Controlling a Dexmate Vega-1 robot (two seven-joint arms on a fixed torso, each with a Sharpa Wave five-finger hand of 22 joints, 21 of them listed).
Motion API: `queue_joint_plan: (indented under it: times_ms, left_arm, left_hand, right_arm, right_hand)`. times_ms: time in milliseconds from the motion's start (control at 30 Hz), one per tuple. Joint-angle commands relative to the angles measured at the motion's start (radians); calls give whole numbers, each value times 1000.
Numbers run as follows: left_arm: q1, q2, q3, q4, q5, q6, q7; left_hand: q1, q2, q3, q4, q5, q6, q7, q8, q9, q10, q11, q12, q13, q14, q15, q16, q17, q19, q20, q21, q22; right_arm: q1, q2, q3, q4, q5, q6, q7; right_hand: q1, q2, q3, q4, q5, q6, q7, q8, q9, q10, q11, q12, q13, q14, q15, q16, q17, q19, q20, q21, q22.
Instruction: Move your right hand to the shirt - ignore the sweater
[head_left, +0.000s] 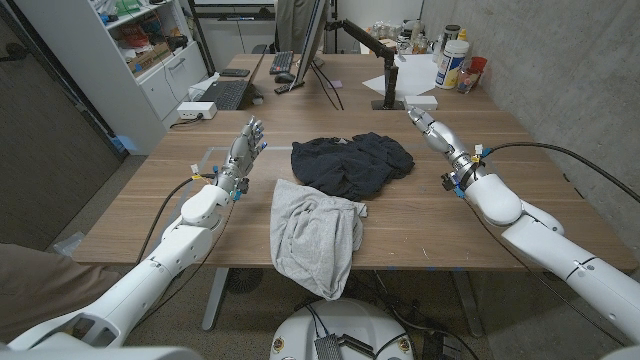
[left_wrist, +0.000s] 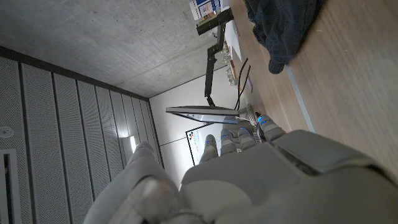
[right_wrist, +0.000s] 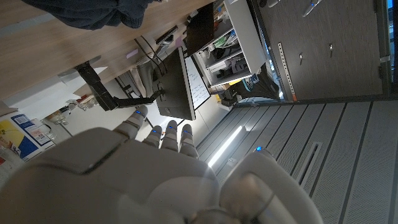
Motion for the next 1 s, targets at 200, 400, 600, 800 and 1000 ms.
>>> queue_joint_plan:
  times_ms: [200,400,600,800,1000]
  left_arm:
    - [8,0,-5,4,2,-9,3]
    - [5,0,-6,3,3,-14,0]
    - [3,3,-9,8,0,-12,-4]
    - [-3,7,-8,14,1,-12,-12]
    - [0,9,-10,10,2,-13,-10]
  left_hand:
    - [7,5,2,-5,0,6,4,6,4,1,1,0,3,-9,0,2,3,-2,10,-2,1]
    - [7,5,1,-5,0,9,6,9,4,1,1,0,3,-9,0,2,3,-2,10,-2,1]
    - [7,6,1,-6,-1,12,7,11,4,4,1,1,3,-8,0,2,3,-2,10,-2,1]
    - [7,6,0,-6,-1,16,7,13,3,6,6,1,3,-9,1,2,3,-3,11,-2,1]
    - [7,6,0,-7,-1,17,8,13,3,6,6,1,3,-9,1,2,3,-3,11,-1,1]
  right_arm:
    - [-40,-58,21,-84,-97,-5,29]
    - [-38,-65,21,-98,-107,-1,48]
    - [-36,-75,20,-121,-139,9,59]
    - [-31,-83,21,-149,-169,7,73]
    - [-25,-93,18,-162,-183,5,98]
  right_hand:
    - [16,4,-1,-9,-3,7,-10,3,2,-3,-8,-2,6,4,-32,5,3,9,0,-5,4]
    - [21,5,0,-12,-4,9,-12,2,3,-7,-13,-5,6,-10,-36,-1,2,8,-1,-6,4]
    - [24,6,0,-14,-4,10,-12,1,3,-11,-15,-6,6,-11,-37,-2,2,16,-7,-3,4]
    - [29,7,1,-16,-5,9,-14,0,3,-12,-17,-7,6,-4,-36,1,2,24,-9,-1,4]
    - [33,8,1,-19,-5,10,-15,-1,3,-13,-16,-8,6,6,-39,4,1,29,-13,-1,4]
